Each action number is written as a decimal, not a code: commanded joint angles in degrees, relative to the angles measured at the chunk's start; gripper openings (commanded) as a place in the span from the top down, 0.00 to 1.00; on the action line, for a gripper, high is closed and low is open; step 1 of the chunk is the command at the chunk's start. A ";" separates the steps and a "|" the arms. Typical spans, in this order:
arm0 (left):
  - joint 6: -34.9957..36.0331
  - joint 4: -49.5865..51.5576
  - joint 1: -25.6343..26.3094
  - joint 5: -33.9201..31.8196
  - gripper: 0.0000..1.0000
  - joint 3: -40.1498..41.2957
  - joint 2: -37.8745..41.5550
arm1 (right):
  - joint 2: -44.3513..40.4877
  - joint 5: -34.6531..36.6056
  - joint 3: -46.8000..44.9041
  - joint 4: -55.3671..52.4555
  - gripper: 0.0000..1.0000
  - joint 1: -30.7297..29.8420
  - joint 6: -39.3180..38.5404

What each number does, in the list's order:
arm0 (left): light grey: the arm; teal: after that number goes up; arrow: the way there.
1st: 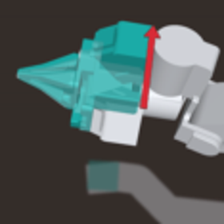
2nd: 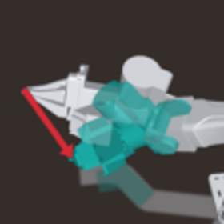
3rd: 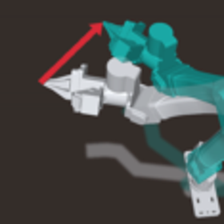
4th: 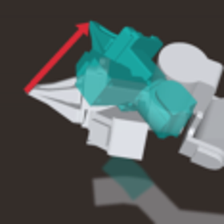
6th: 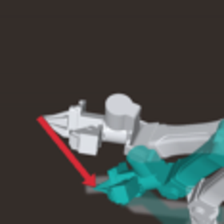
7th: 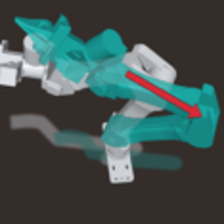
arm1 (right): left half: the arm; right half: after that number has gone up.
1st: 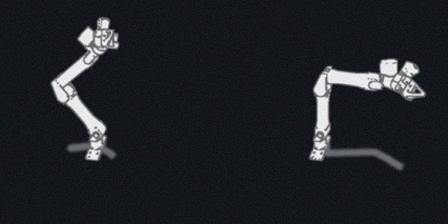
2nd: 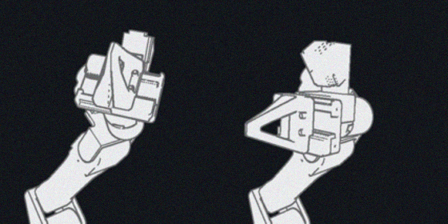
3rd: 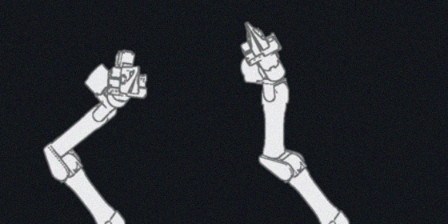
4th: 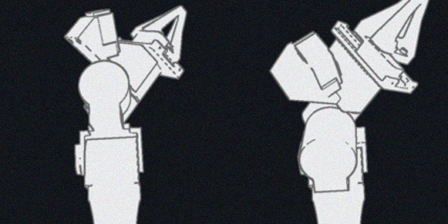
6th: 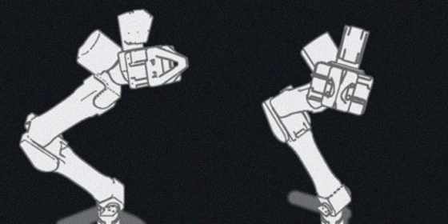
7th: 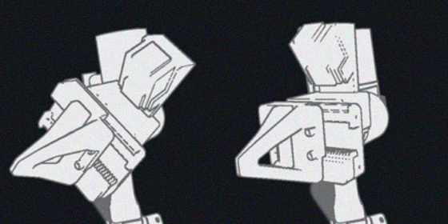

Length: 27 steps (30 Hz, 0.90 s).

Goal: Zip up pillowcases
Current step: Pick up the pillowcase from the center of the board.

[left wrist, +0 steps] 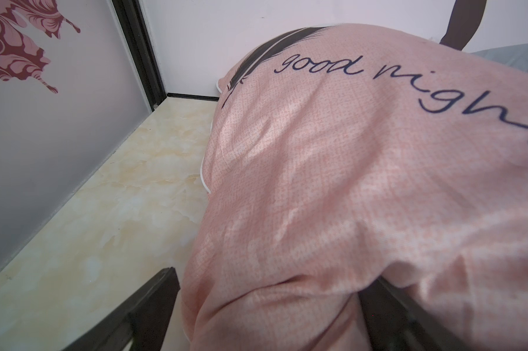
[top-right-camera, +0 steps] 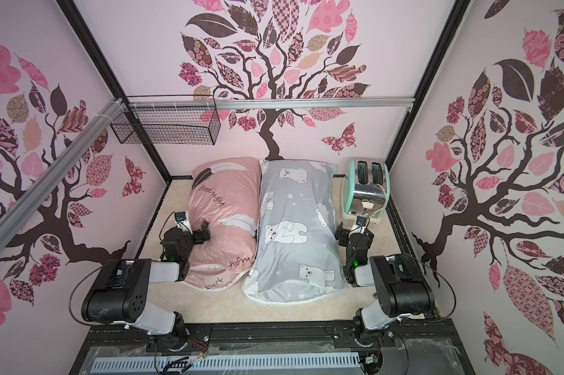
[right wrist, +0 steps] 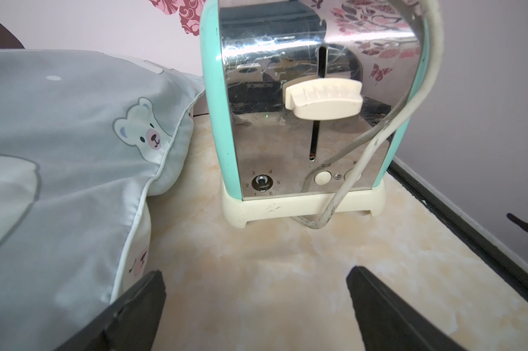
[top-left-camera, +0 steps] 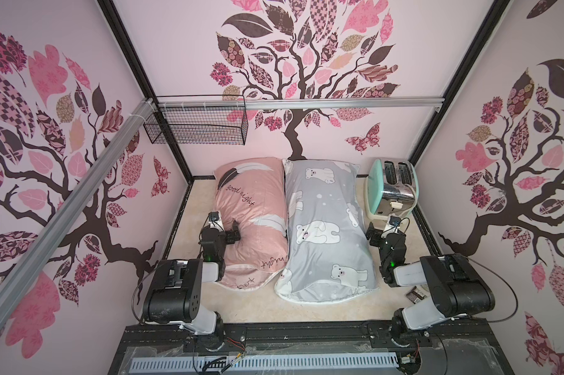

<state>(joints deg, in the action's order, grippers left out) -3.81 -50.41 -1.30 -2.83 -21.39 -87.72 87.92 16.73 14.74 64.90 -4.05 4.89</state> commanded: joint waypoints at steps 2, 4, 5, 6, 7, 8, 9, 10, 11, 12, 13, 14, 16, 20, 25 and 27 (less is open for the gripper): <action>1.57 2.06 -0.36 -0.88 0.02 -1.55 -1.74 | 1.03 0.58 1.71 0.14 0.01 -0.17 -0.23; 1.51 2.22 -0.41 -0.78 0.02 -1.68 -1.75 | 1.12 0.41 1.88 -0.04 0.01 -0.14 -0.13; 1.46 2.21 -0.37 -0.79 0.02 -1.62 -1.76 | 1.13 0.36 1.90 -0.08 0.01 -0.16 -0.12; 1.49 2.25 -0.44 -0.84 0.02 -1.67 -1.71 | 1.12 0.28 1.96 -0.14 0.00 -0.09 -0.04; 1.53 2.18 -0.37 -0.82 0.02 -1.72 -1.75 | 1.18 0.16 2.03 -0.38 0.00 -0.01 -0.01; 1.49 2.26 -0.42 -0.78 0.02 -1.65 -1.73 | 1.29 0.14 2.00 -0.33 0.00 -0.02 -0.05; 1.51 2.17 -0.43 -0.73 0.02 -1.63 -1.67 | 1.17 0.00 2.11 -0.55 0.00 0.08 0.04; 1.45 2.02 -0.48 -0.76 0.02 -1.38 -1.57 | 1.17 -0.28 2.20 -0.59 0.01 0.23 0.11; 1.62 1.27 -0.40 -1.78 0.02 -1.24 -1.26 | 0.83 -0.21 1.41 0.55 0.01 0.27 -0.03; 0.84 1.04 0.05 -5.62 0.02 -1.46 0.45 | 0.05 1.12 0.56 3.79 0.01 0.21 -0.40; 0.81 8.94 0.33 -7.00 0.02 -3.01 4.78 | -3.26 2.12 1.64 -2.02 0.00 0.18 0.09; 0.96 17.45 1.60 -9.66 0.03 -5.52 10.79 | -8.22 2.86 3.73 -11.08 0.00 0.04 0.63; 0.20 31.70 7.04 -16.59 0.02 -10.04 21.94 | -14.72 3.25 8.16 -24.74 0.00 -0.57 5.06; -14.75 57.22 12.16 -16.45 0.03 -19.83 33.68 | -24.60 6.44 17.15 -51.75 0.00 -7.82 10.25; -26.32 72.05 15.28 -3.60 0.21 -16.91 38.43 | -28.50 -9.73 26.83 -70.31 0.00 -17.57 13.62; -30.07 71.34 15.42 1.71 0.30 -12.80 39.28 | -26.49 -18.96 29.70 -72.44 0.00 -22.35 15.27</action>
<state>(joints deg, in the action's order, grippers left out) -24.62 6.22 13.80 -9.72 -39.70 -47.05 59.31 10.94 41.17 7.68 -22.11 16.36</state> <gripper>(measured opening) 0.724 0.995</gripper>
